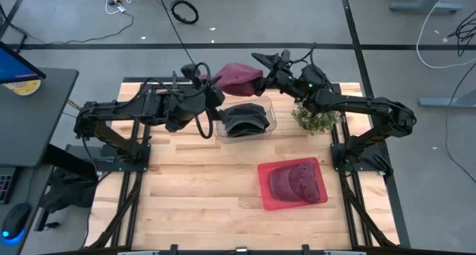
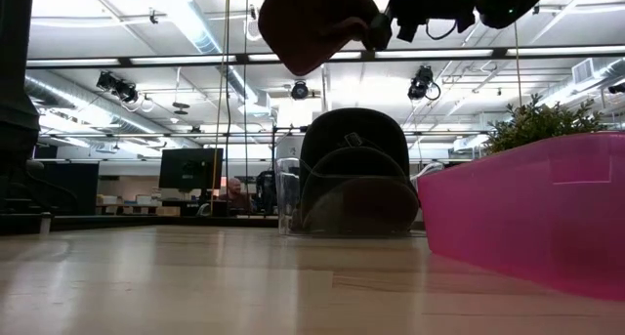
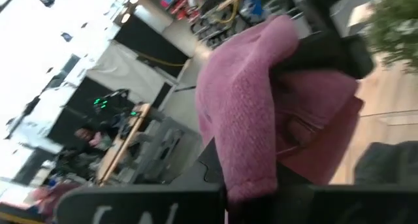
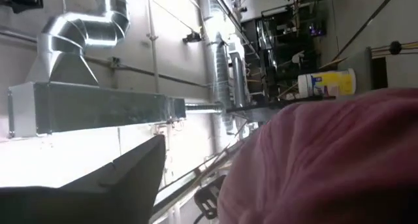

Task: Pick & Place hat
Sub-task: Put the red cap into the pink bin

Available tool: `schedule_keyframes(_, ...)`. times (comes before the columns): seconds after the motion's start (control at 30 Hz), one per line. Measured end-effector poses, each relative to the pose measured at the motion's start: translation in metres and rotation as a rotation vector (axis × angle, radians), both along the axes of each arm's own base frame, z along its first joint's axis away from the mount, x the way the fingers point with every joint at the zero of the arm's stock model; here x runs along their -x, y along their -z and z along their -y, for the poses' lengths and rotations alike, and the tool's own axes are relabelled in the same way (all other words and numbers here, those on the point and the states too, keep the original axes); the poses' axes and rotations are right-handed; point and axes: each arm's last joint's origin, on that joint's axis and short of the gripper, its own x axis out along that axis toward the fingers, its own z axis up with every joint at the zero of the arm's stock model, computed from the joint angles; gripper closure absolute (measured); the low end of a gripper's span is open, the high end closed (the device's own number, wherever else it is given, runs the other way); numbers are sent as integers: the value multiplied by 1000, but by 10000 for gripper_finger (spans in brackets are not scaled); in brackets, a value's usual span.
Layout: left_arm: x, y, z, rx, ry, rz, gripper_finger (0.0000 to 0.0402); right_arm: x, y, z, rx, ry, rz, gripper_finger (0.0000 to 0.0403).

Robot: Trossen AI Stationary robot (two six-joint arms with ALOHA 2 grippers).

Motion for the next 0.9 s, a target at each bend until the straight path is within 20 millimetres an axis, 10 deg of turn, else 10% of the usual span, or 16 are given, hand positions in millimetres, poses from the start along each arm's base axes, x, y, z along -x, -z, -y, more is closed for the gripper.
schedule_keyframes(0.2, -7, 7, 3, 52, 132, -38, 372, 0, 1, 0, 63, -16, -37, 183)
schedule_keyframes(0.4, -11, 12, 4, 68, 150, -60, 359, 0, -1, -2, 179, -48, -52, 375)
schedule_keyframes(0.9, 27, 21, 6, 417, 150, -54, 307, 25, -16, -2, 367, -135, -153, 389)
